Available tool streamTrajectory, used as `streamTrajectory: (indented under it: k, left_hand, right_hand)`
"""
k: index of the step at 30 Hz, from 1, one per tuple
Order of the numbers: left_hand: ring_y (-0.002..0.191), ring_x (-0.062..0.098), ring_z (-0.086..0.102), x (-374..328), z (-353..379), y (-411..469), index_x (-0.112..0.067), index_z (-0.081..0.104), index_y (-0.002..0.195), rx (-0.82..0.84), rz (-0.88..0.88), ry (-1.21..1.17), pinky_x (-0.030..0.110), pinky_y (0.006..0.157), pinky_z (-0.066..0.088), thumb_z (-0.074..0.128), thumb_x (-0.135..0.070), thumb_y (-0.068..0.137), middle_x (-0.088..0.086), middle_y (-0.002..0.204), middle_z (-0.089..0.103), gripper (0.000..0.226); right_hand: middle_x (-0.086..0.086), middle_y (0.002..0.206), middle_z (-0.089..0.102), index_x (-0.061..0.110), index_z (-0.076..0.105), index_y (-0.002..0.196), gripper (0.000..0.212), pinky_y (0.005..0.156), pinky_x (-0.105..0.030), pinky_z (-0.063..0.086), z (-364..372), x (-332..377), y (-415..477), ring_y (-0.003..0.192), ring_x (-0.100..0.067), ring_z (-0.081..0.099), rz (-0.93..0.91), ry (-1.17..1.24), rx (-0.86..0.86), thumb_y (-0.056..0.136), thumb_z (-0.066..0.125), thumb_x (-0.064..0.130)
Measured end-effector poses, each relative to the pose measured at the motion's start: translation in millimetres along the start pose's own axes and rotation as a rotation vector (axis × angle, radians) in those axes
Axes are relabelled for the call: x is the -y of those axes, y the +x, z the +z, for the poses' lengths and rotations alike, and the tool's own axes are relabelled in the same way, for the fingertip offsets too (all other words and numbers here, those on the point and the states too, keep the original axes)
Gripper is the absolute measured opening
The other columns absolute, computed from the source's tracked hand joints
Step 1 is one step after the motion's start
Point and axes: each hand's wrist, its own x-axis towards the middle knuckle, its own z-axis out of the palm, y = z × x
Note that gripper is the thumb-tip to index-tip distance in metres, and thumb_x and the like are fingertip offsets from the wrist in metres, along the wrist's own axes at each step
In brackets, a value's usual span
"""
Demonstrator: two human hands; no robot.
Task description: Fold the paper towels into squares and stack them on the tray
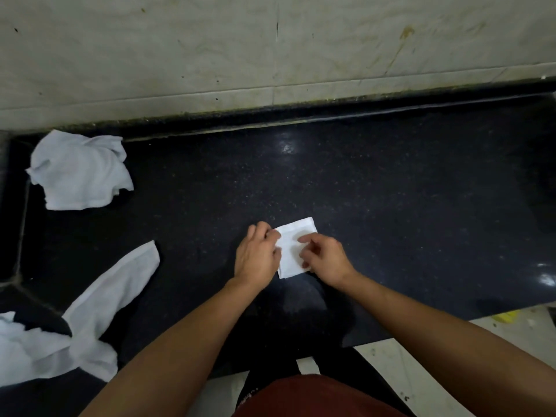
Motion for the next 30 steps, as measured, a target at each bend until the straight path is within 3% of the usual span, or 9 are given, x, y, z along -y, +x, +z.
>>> streamTrajectory:
  k: [2, 5, 7, 10, 13, 15, 18, 23, 30]
  left_hand:
    - [0.113, 0.021, 0.042, 5.1, 3.5, -6.8, -0.019, 0.059, 0.119, 0.077, 0.081, 0.103, 0.033, 0.090, 0.042, 0.056, -0.033, 0.090, -0.002, 0.127, 0.045, 0.032]
    - [0.118, 0.022, 0.040, 13.2, 5.3, -9.6, -0.021, 0.057, 0.125, 0.093, 0.085, 0.129, 0.035, 0.096, 0.038, 0.055, -0.036, 0.091, -0.002, 0.136, 0.042, 0.037]
    - [0.120, 0.021, 0.038, 14.0, 3.6, -8.9, -0.021, 0.056, 0.126, 0.100, 0.100, 0.124, 0.035, 0.097, 0.037, 0.056, -0.035, 0.091, -0.003, 0.139, 0.041, 0.038]
    - [0.121, 0.020, 0.038, 17.3, 0.7, -10.9, -0.019, 0.056, 0.126, 0.077, 0.098, 0.071, 0.033, 0.098, 0.037, 0.057, -0.032, 0.090, -0.002, 0.139, 0.040, 0.038]
    - [0.121, 0.021, 0.040, 29.7, -4.0, -15.5, -0.017, 0.057, 0.125, 0.005, 0.034, 0.009, 0.033, 0.099, 0.036, 0.058, -0.027, 0.090, 0.001, 0.136, 0.043, 0.036]
    - [0.120, 0.021, 0.042, 41.1, -9.1, -19.8, -0.016, 0.059, 0.123, -0.023, -0.004, -0.003, 0.033, 0.099, 0.037, 0.058, -0.025, 0.091, 0.002, 0.135, 0.044, 0.034]
    - [0.117, 0.022, 0.044, 57.1, -16.6, -25.7, -0.014, 0.060, 0.121, -0.041, -0.047, -0.003, 0.033, 0.099, 0.038, 0.059, -0.023, 0.090, 0.003, 0.131, 0.047, 0.032]
    - [0.115, 0.021, 0.045, 74.5, -27.3, -35.9, -0.017, 0.060, 0.121, -0.006, -0.100, 0.043, 0.033, 0.099, 0.040, 0.058, -0.024, 0.090, 0.001, 0.125, 0.049, 0.031]
    - [0.107, 0.020, 0.051, 43.7, -47.2, -26.8, -0.018, 0.059, 0.118, 0.021, -0.073, 0.065, 0.033, 0.089, 0.045, 0.056, -0.023, 0.091, 0.001, 0.116, 0.055, 0.027]
  right_hand:
    - [-0.010, 0.082, 0.068, 0.002, 0.058, 0.120, 0.029, 0.055, -0.024, 0.054, 0.5, 4.5, 12.1, 0.062, -0.016, 0.067, 0.245, 0.377, -0.027, 0.091, 0.058, 0.000]
    - [-0.012, 0.081, 0.069, 0.001, 0.059, 0.116, 0.026, 0.055, -0.025, 0.056, -9.4, 2.9, 28.6, 0.060, -0.016, 0.068, 0.415, 0.554, -0.132, 0.090, 0.060, 0.000]
    - [-0.009, 0.082, 0.071, 0.003, 0.061, 0.118, 0.029, 0.065, -0.030, 0.058, -14.9, 2.1, 34.4, 0.066, -0.018, 0.068, 0.370, 0.330, -0.169, 0.089, 0.062, 0.005]
    - [-0.003, 0.105, 0.068, 0.015, 0.064, 0.117, 0.028, 0.082, -0.032, 0.052, -18.4, 14.5, 36.7, 0.093, -0.020, 0.063, 0.026, -0.358, -0.166, 0.089, 0.062, 0.019]
    - [0.001, 0.126, 0.054, 0.024, 0.056, 0.127, 0.040, 0.090, -0.037, 0.045, -11.7, 39.7, 47.8, 0.117, -0.021, 0.048, -0.265, -0.784, 0.076, 0.088, 0.063, 0.029]
    - [-0.001, 0.129, 0.052, 0.024, 0.050, 0.132, 0.049, 0.095, -0.038, 0.041, -3.9, 51.0, 58.2, 0.120, -0.023, 0.046, -0.316, -1.007, 0.231, 0.086, 0.064, 0.032]
    - [-0.004, 0.117, 0.062, 0.022, 0.052, 0.124, 0.038, 0.097, -0.041, 0.038, -0.1, 59.9, 68.1, 0.109, -0.025, 0.056, -0.252, -1.144, 0.324, 0.088, 0.060, 0.031]
    - [-0.001, 0.095, 0.060, 0.021, 0.062, 0.100, 0.019, 0.069, -0.030, 0.041, -0.5, 56.9, 62.6, 0.087, -0.022, 0.058, -0.122, -0.960, 0.396, 0.083, 0.066, 0.029]
    - [0.005, 0.081, 0.059, 0.021, 0.055, 0.081, 0.020, 0.059, -0.028, 0.042, -58.7, 37.4, 26.4, 0.078, -0.016, 0.057, -0.091, -0.534, 0.259, 0.075, 0.075, 0.022]
